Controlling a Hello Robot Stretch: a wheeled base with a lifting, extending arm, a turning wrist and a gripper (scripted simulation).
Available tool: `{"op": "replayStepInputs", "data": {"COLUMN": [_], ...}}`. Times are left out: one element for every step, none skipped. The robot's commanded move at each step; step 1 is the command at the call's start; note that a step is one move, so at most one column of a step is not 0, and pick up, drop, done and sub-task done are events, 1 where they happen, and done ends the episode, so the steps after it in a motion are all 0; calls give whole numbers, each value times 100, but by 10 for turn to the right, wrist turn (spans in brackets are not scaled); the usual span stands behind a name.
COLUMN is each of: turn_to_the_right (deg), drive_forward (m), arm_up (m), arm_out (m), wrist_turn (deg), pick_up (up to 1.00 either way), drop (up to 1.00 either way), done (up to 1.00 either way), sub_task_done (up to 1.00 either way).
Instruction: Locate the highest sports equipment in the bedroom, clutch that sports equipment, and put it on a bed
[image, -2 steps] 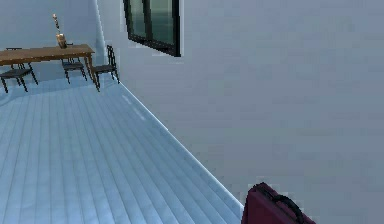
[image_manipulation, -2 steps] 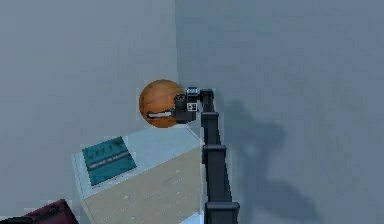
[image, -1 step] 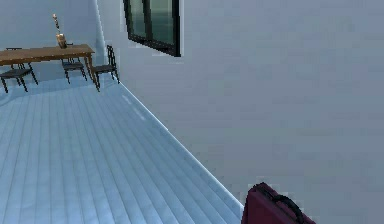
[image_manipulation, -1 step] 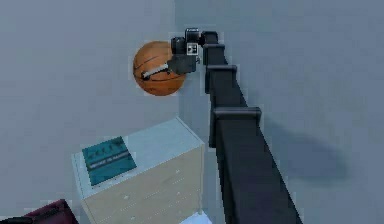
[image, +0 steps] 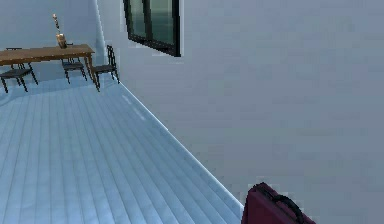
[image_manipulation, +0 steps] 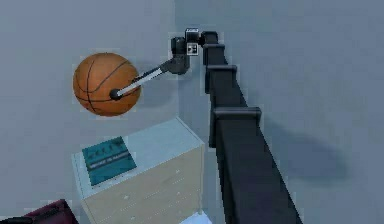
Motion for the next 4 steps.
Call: {"op": "replayStepInputs", "data": {"turn_to_the_right": [0,0,0,-450], "drive_forward": [0,0,0,0], "arm_up": [0,0,0,0], "arm_out": [0,0,-46,0], "wrist_turn": [-450,-90,0,0], "pick_up": [0,0,0,0], "drop": [0,0,0,0], "done": [0,0,0,0], "sub_task_done": [0,0,0,0]}}
